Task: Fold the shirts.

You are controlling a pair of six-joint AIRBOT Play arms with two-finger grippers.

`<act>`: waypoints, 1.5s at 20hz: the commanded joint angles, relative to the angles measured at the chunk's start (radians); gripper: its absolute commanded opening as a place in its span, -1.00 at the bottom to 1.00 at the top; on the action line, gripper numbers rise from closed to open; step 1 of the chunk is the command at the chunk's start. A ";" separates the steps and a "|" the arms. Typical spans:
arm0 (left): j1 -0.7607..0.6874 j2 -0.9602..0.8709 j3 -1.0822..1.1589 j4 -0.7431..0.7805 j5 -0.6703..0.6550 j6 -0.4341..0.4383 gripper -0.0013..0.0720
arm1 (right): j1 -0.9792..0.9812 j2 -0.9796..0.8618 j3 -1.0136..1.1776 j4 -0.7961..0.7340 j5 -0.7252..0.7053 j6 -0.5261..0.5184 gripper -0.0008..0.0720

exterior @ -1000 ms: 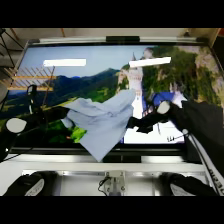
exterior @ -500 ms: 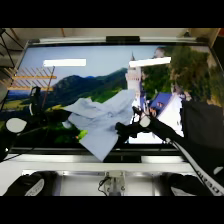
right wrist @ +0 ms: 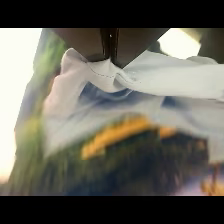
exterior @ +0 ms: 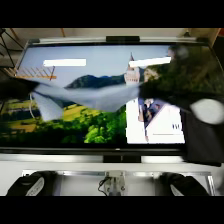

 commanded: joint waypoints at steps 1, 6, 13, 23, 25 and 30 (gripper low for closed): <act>0.022 0.026 0.447 -0.004 -0.113 -0.082 -0.86 | -0.053 0.280 0.222 -0.239 -0.208 0.002 -0.82; 0.022 0.065 0.639 -0.009 -0.072 -0.211 -0.86 | -0.053 0.407 0.352 -0.252 -0.090 0.013 -0.82; 0.022 0.026 0.380 -0.002 -0.440 -0.294 -0.86 | -0.053 0.257 0.341 -0.430 0.417 0.036 -0.82; 0.049 -0.280 -0.428 -0.054 0.064 -0.112 -0.86 | -0.053 -0.392 0.034 -0.596 0.009 0.110 -0.82; 0.070 -0.436 -0.312 -0.142 0.108 -0.094 -0.86 | -0.053 -0.509 0.073 -0.649 -0.157 0.167 -0.82; 0.074 -0.769 0.052 -0.231 0.104 -0.058 -0.86 | -0.074 -0.661 0.130 -0.637 -0.380 0.367 -0.82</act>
